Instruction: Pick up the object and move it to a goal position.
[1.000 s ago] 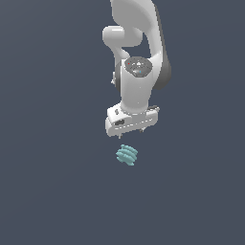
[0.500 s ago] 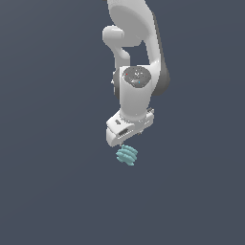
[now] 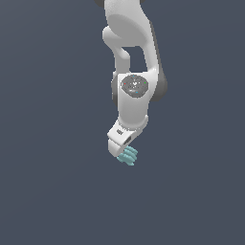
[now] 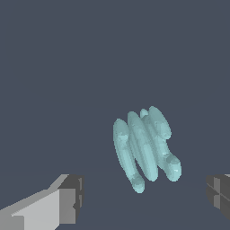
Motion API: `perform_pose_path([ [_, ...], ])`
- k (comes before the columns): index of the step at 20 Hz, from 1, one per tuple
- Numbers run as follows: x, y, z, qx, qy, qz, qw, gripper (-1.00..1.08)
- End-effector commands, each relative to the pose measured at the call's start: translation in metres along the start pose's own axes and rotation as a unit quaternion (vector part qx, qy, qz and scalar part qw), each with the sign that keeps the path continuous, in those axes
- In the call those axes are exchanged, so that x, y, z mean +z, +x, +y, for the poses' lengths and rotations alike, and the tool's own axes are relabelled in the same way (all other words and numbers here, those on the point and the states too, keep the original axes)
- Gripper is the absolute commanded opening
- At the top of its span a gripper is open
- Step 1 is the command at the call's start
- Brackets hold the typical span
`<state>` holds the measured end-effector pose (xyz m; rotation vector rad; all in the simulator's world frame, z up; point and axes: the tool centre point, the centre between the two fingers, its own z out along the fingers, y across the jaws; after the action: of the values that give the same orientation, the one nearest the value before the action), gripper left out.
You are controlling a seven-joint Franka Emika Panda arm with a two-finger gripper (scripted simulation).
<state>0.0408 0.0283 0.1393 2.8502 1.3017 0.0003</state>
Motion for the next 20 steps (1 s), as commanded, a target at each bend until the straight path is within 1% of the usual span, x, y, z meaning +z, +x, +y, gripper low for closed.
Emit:
perform_pose_path([
  [1, 0.004, 0.001, 0.003, -0.034, 0.001, 0.0, 0.9994, 1.0],
  [6, 0.011, 0.003, 0.008, -0.087, 0.002, 0.001, 0.9962, 1.0],
  [11, 0.015, 0.004, 0.012, -0.122, 0.003, 0.002, 0.9925, 1.0],
  [16, 0.018, 0.005, 0.014, -0.141, 0.003, 0.002, 0.99, 1.0],
  [20, 0.018, 0.005, 0.014, -0.142, 0.004, 0.002, 0.9899, 1.0],
])
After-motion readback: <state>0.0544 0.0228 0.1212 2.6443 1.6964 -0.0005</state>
